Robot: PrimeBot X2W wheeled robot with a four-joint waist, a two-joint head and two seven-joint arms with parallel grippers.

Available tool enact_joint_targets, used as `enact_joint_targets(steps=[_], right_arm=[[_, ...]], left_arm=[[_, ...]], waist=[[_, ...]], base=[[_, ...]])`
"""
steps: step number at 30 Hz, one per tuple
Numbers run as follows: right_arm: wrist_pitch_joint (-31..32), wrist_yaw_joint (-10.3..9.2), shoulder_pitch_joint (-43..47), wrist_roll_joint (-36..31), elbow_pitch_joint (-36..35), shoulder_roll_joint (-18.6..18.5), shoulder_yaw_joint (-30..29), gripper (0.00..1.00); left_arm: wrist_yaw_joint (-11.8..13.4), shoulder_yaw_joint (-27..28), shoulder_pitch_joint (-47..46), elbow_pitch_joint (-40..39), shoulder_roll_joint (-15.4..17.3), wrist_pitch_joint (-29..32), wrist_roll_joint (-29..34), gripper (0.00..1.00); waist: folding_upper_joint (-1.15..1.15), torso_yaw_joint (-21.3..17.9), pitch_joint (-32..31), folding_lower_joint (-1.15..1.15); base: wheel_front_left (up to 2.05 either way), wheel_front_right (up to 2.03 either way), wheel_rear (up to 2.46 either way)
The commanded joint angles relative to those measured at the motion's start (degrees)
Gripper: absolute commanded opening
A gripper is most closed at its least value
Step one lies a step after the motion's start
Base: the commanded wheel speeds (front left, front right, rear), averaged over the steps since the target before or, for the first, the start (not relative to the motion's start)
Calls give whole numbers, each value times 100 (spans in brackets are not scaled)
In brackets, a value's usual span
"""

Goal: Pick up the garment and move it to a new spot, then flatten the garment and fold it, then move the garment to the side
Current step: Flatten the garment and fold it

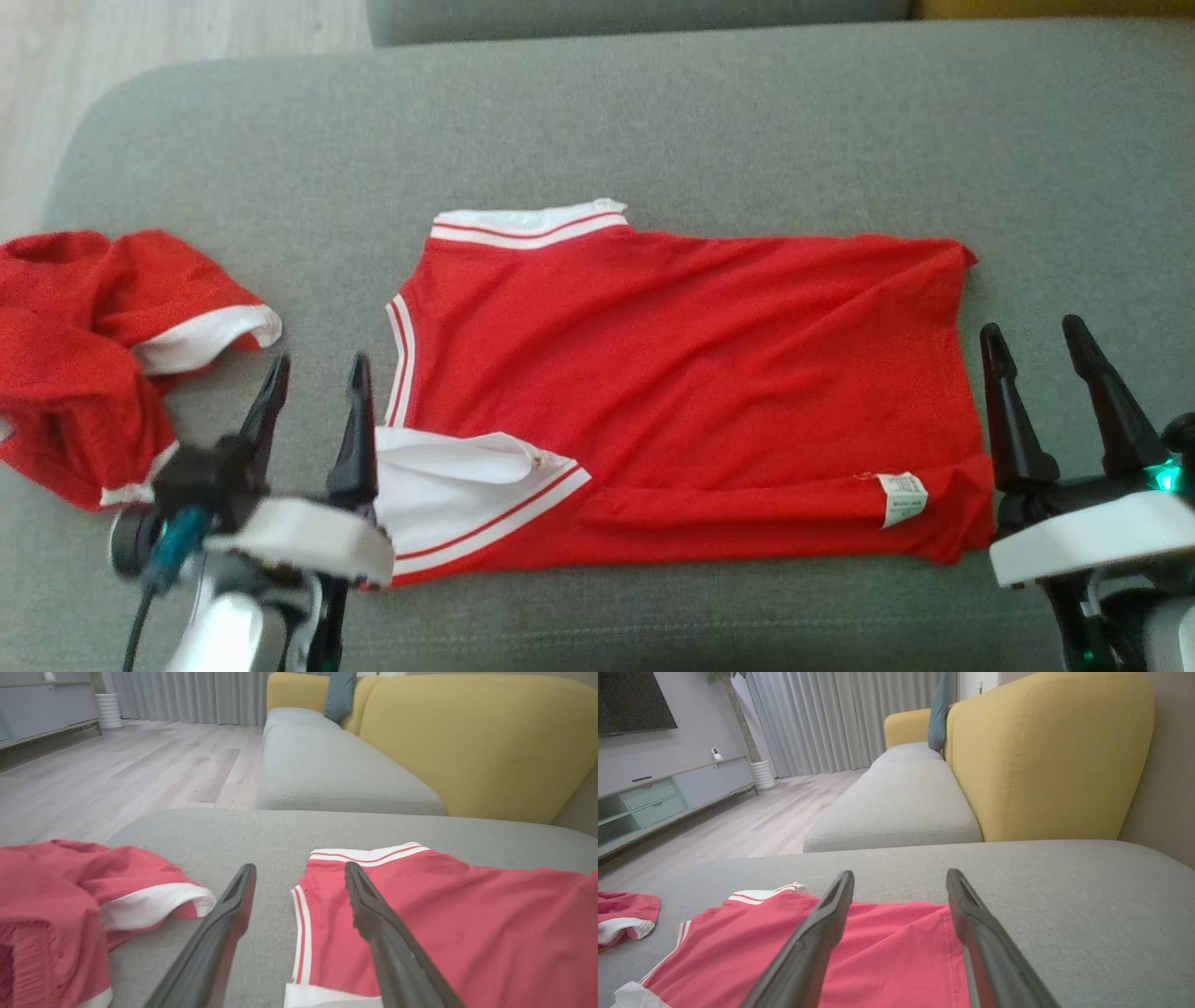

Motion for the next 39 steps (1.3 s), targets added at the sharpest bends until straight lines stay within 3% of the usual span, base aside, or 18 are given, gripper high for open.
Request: enact_joint_targets(steps=[1, 9, 12, 16, 26, 35, 36, 37, 38, 39], right_arm=[[-3, 37, -146, 26, -227, -76, 131, 100], [19, 37, -414, 25, -200, -12, 225, 100], [-16, 37, -580, 41, -83, 8, 322, 100], [-23, 37, -669, 56, 35, 38, 418, 100], [-91, 37, -749, 111, 245, 79, 399, 100], [-103, 37, -802, 165, 360, 75, 363, 100], [-104, 37, -804, 174, 369, 76, 358, 100], [-104, 37, -806, 180, 380, 78, 361, 100], [-101, 37, -807, 188, 389, 79, 369, 100], [-98, 37, -808, 197, 394, 81, 372, 100]], left_arm=[[-84, 169, -477, -198, 135, -2, 15, 100], [-840, -279, -2430, 786, 32, 513, -28, 100], [-1212, -473, -3495, 1864, -100, 880, -72, 100], [-1473, -635, -4302, 3062, -173, 1279, -106, 100], [-1754, -1159, -5490, 5121, -267, 1887, -61, 100], [-1800, -1770, -5744, 5733, -322, 2421, -107, 100], [-1801, -1848, -5745, 5768, -327, 2496, -157, 90], [-1801, -1920, -5738, 5802, -332, 2592, -232, 58], [-1802, -1990, -5735, 5821, -331, 2675, -304, 36], [-1802, -2066, -5736, 5828, -327, 2749, -371, 0]], waist=[[0, -19, 123, 0], [0, -212, 801, 0], [0, -409, 1110, 0], [0, -616, 1323, 0], [0, -792, 1531, 0], [0, -776, 1485, 0], [0, -772, 1476, 0], [0, -773, 1469, 0], [0, -774, 1462, 0], [0, -774, 1460, 0]], base=[[0, 0, 0], [0, 0, 0], [0, 0, 0], [0, 0, 0], [0, 0, 0], [0, 0, 0], [0, 0, 0], [0, 0, 0], [0, 0, 0], [0, 0, 0]])
